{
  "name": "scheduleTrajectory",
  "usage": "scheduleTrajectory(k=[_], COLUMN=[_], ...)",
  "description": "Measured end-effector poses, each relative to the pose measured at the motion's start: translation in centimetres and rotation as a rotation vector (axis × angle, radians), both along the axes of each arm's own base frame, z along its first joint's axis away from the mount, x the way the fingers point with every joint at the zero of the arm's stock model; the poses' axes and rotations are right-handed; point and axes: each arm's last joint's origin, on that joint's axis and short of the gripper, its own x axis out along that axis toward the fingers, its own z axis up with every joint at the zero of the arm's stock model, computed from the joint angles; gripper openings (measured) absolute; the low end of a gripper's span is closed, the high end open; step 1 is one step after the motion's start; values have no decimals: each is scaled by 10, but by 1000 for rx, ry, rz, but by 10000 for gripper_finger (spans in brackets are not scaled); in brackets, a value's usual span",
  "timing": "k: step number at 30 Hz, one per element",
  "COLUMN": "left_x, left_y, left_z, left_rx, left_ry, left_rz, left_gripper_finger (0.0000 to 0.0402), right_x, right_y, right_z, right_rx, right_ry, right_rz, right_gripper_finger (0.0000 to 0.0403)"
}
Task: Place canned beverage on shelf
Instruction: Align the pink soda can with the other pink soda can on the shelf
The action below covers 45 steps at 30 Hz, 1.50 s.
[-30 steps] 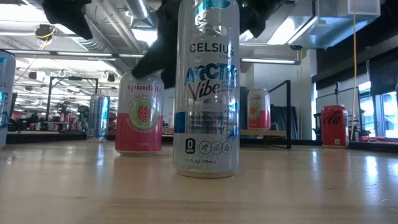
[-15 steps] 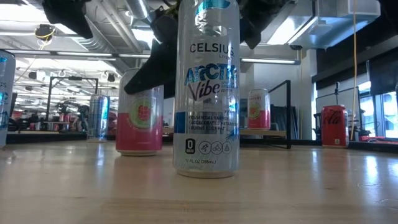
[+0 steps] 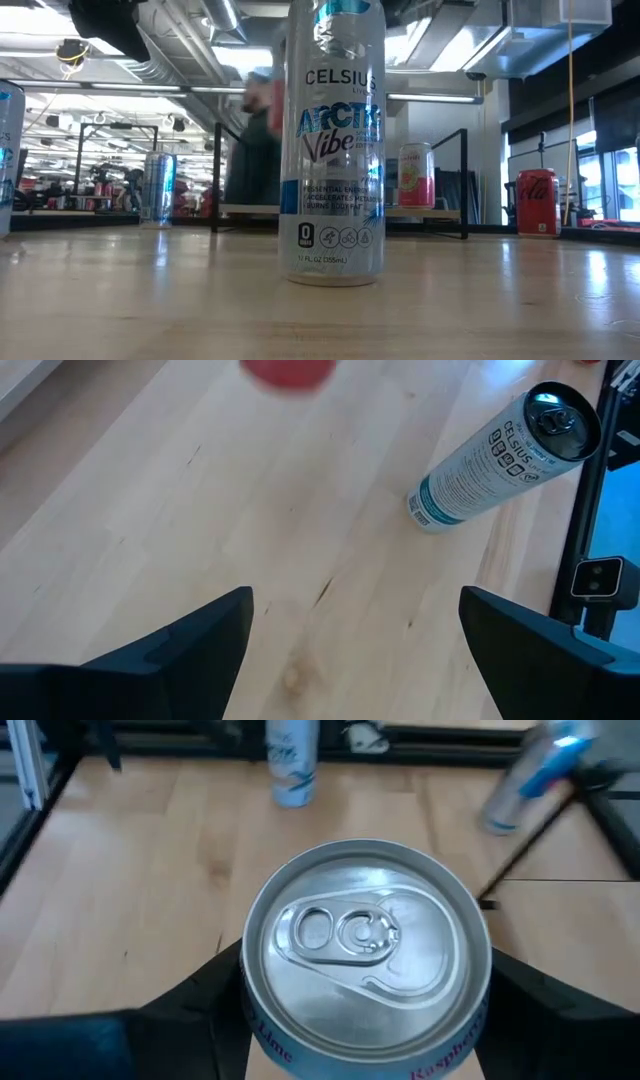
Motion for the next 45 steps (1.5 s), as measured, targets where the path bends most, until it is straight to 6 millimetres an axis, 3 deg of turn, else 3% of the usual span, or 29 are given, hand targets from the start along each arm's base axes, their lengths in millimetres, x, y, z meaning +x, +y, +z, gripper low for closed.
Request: scheduleTrajectory(k=[3, 6, 11, 16, 27, 35, 45], left_x=[0, 0, 0, 0, 1, 1, 1], left_y=[0, 0, 0, 1, 2, 2, 2], left_z=[0, 0, 0, 0, 1, 1, 1], left_rx=[0, 5, 7, 27, 67, 66, 65], left_ry=[0, -4, -4, -14, -36, -36, -35], left_rz=[0, 3, 4, 18, 47, 46, 45], left_gripper_finger=[341, 341, 341, 341, 341, 341, 341], right_x=[-23, -49, -85, -103, -115, -114, -114], right_y=[-14, -33, -72, -106, -157, -160, -161], right_z=[17, 17, -1, -25, -46, -58, -60], right_rx=[-2, -11, 25, 75, 88, 65, 25], right_ry=[-12, 10, 54, 110, 125, 210, 235], right_rz=[-33, -100, -257, -394, -552, -530, -549], right_gripper_finger=[255, 255, 255, 255, 255, 255, 255])
